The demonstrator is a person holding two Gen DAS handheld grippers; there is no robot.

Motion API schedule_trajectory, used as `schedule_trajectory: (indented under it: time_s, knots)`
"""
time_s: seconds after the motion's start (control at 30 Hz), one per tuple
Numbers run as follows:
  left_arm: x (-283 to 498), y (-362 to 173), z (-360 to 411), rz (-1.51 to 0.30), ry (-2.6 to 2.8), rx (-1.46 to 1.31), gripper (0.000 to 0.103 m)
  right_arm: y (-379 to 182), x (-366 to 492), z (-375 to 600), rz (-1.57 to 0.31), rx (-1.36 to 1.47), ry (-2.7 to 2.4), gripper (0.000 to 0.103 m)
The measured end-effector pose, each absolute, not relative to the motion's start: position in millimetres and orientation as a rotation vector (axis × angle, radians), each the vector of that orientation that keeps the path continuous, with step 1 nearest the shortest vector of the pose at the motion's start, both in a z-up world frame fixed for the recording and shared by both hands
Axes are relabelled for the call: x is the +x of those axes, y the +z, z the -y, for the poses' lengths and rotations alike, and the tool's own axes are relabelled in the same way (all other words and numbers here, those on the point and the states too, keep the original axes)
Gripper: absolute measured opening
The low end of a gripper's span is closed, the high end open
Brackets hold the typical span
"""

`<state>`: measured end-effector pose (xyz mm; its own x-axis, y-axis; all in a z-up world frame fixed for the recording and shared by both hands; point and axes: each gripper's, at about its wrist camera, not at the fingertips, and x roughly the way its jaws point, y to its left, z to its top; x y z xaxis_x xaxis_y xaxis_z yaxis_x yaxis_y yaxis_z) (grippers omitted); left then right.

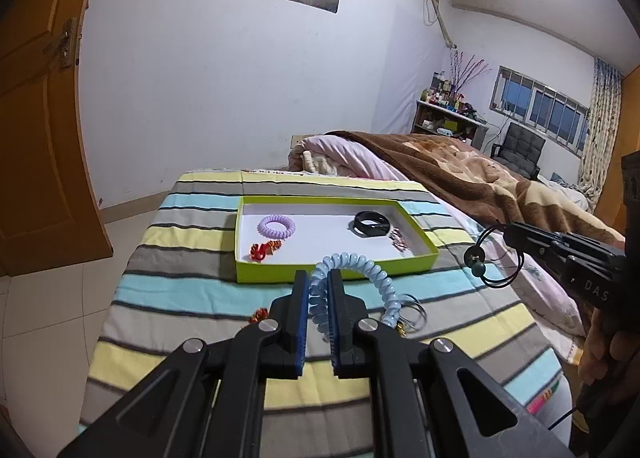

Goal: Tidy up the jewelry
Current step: 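Carry both items into the green box and open both tools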

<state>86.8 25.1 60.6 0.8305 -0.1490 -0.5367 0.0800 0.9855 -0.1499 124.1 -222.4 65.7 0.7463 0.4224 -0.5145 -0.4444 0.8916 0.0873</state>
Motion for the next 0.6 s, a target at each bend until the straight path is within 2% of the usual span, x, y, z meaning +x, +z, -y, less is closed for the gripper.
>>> schedule_trajectory:
  time_s: [0.6]
  knots:
    - [209, 21, -23, -0.661, -0.114, -0.108, 0.010, 5, 253, 207, -0.690, -0.003, 0.462, 0.006]
